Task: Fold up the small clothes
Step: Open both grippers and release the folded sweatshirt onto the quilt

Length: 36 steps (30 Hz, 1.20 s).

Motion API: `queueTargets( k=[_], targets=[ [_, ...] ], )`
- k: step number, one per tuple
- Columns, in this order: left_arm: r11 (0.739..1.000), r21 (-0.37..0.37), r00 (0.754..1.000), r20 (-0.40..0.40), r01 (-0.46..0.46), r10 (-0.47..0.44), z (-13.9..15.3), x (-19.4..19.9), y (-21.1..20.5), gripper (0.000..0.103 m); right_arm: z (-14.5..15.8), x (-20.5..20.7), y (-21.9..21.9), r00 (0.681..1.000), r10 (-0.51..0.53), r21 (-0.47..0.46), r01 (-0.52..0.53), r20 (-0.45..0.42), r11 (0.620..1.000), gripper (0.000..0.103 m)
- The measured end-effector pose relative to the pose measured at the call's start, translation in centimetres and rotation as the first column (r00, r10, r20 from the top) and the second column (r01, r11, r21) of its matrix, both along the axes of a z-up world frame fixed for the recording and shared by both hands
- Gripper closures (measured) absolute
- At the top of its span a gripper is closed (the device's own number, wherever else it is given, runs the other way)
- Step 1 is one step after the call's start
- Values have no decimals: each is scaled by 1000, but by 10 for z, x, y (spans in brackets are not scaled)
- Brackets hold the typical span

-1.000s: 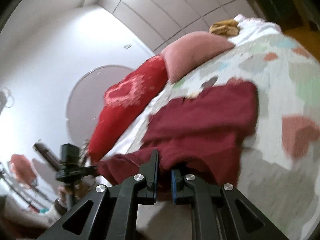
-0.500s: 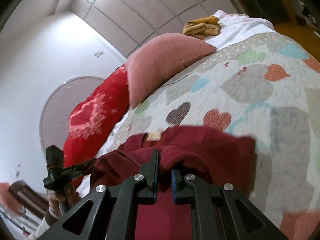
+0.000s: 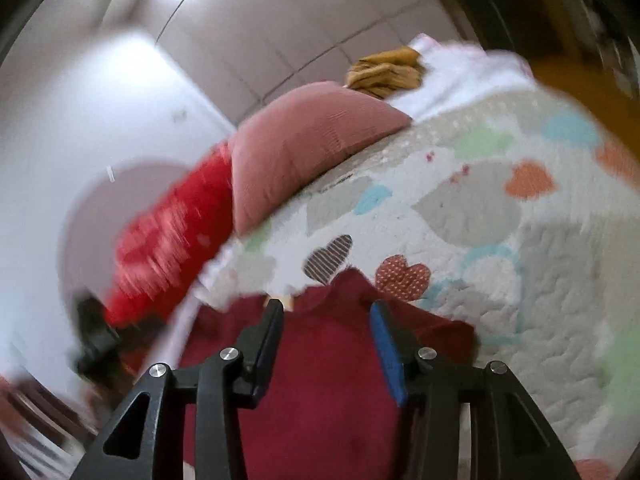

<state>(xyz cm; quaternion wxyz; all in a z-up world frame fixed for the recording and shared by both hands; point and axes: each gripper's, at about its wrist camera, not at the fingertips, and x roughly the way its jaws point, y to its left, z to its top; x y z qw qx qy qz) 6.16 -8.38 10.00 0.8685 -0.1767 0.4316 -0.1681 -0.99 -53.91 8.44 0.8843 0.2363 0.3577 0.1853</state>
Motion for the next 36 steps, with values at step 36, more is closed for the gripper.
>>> queueTargets(
  k=[36],
  targets=[
    [988,135,991,-122,76,-60,-69,-128,-8,23,-55,-69,150,944,246,-398,-318,-222,861,67]
  ],
)
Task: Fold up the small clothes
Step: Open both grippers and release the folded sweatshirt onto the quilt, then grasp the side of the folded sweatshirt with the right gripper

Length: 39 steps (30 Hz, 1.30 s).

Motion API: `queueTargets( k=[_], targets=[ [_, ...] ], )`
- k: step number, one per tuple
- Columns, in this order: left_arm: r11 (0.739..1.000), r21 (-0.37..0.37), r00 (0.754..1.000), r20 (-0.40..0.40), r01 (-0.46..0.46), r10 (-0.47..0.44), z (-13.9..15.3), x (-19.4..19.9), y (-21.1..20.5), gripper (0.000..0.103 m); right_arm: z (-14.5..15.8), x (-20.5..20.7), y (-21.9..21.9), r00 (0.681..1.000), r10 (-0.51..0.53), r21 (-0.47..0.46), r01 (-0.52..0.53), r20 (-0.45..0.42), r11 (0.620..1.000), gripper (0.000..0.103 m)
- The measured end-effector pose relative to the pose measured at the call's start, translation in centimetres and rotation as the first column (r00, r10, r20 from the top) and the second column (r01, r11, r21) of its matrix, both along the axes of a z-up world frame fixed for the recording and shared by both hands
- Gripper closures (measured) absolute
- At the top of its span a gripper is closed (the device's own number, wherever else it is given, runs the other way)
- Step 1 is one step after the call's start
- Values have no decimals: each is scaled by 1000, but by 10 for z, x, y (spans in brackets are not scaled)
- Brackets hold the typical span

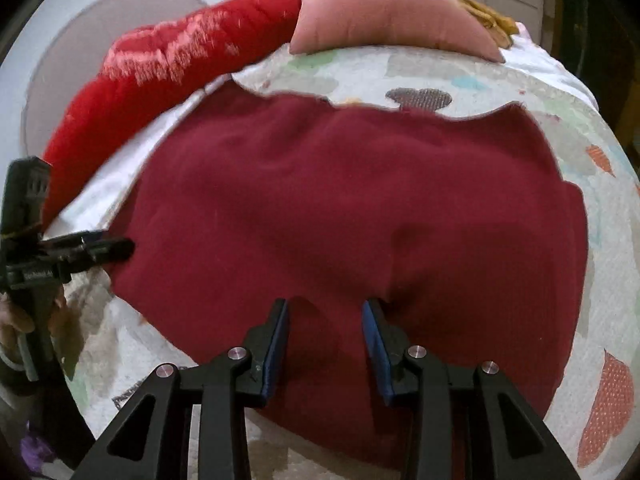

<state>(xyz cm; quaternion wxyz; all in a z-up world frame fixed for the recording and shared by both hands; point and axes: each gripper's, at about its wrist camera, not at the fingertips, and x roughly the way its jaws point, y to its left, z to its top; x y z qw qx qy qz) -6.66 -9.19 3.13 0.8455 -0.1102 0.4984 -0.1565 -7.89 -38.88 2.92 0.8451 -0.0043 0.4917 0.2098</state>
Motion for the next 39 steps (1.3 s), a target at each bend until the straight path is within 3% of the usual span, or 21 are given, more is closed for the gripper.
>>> queueTargets(
  k=[6,9,19,25,32,39],
  targets=[
    [998,-13,998,12,-56,57,6,2,3,23,57,21,35,993,45,42,-50,111,998,67],
    [996,-6,996,19,-89,89,5,7,11,23,66,45,65,989,64,62,-73,133,995,67],
    [992,3,991,38,-130,130,1,14,25,23,49,113,162,984,119,-11,-119,133,993,67],
    [992,-12,991,47,-123,123,-3,18,26,23,38,142,185,988,106,-43,-102,115,994,69],
    [992,-30,991,51,-121,123,-5,19,27,23,6,166,208,995,98,-102,-94,30,990,70],
    [992,-36,990,70,-120,122,-6,21,27,23,24,158,194,995,98,-58,-97,12,994,70]
  ],
)
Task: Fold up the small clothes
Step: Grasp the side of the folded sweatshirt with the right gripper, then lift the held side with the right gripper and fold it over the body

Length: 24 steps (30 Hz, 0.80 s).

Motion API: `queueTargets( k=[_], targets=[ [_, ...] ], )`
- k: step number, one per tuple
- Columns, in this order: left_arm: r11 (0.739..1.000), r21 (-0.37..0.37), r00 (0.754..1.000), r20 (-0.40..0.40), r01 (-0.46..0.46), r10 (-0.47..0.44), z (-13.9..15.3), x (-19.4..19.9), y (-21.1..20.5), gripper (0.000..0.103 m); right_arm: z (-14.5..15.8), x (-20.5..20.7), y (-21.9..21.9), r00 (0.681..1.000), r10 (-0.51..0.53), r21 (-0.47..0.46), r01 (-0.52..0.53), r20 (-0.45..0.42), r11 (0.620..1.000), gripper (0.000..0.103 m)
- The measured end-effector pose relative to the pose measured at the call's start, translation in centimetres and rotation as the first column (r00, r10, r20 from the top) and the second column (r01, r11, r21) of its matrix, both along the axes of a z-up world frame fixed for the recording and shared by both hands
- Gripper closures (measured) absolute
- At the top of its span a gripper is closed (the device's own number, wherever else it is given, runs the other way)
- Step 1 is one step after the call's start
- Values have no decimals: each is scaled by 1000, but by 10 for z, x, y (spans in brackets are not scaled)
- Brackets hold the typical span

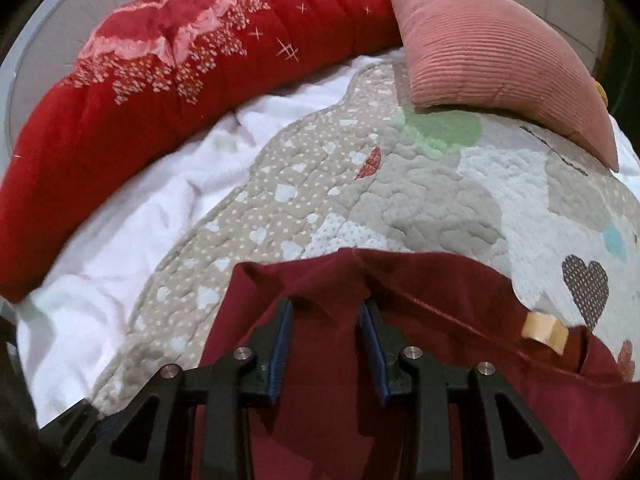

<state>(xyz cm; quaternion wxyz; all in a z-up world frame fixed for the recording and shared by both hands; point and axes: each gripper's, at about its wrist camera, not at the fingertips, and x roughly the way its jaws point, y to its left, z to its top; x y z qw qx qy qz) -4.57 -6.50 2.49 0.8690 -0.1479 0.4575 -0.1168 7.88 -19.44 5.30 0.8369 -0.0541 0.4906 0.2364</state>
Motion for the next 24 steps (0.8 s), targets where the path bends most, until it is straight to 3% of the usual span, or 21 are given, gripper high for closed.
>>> queueTargets(
  k=[7,13,18,24],
  targets=[
    [1000,-28,1000,1,-11,11,-1,0,3,23,12,-21,-13,1000,-5,55,5,-1,998,67],
    [1000,-25,1000,12,-14,14,-2,-1,2,23,-3,-26,1,1000,20,-14,-20,23,1000,67],
    [999,-39,1000,19,-10,11,-4,-2,4,22,11,-25,-1,1000,26,57,-26,3,998,67],
    [999,-51,1000,27,-9,10,-5,-2,5,22,8,-23,-2,1000,14,52,-13,-22,999,67]
  ],
)
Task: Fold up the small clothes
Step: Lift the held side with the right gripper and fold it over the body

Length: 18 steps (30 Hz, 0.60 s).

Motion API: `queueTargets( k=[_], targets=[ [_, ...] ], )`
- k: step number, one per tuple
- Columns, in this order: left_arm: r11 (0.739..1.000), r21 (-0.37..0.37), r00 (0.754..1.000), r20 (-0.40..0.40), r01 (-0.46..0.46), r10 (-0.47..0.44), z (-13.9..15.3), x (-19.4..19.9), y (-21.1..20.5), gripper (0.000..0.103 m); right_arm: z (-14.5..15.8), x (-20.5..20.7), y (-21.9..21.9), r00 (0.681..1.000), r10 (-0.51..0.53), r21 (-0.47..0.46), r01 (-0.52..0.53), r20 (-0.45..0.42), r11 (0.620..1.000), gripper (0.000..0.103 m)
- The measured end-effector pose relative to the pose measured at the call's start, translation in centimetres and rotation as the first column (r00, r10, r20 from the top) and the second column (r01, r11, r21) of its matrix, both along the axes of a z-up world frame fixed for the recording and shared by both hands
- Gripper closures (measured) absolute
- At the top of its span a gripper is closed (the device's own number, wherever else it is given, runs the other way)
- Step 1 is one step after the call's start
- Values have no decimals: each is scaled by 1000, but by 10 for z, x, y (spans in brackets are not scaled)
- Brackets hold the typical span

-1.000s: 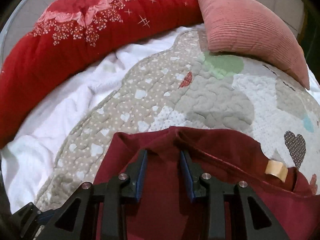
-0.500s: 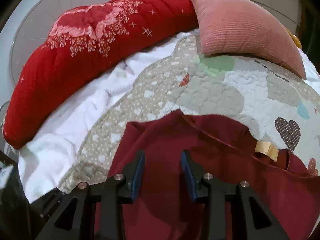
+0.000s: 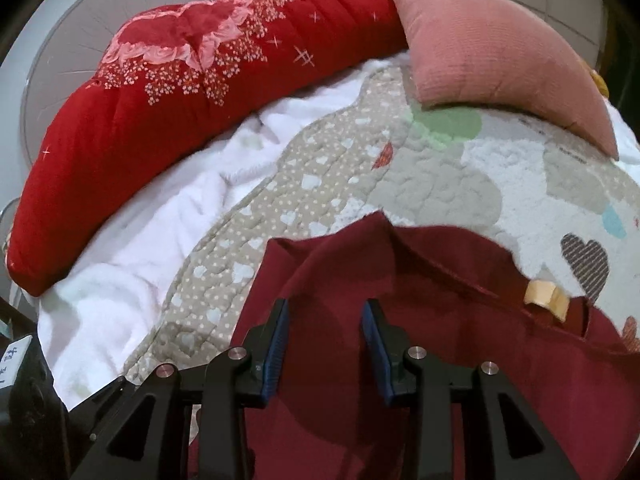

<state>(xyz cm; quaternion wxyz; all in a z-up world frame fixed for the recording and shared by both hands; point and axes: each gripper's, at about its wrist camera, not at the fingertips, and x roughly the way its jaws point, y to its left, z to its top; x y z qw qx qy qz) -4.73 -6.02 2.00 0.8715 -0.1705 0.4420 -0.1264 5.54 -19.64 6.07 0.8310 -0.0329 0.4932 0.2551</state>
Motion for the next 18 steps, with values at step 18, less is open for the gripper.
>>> queueTargets(
  k=[18],
  targets=[
    [999,-34,1000,8,8,-7,-1,1,4,22,-9,3,40,995,84,-105,-78,59,991,96]
  ],
)
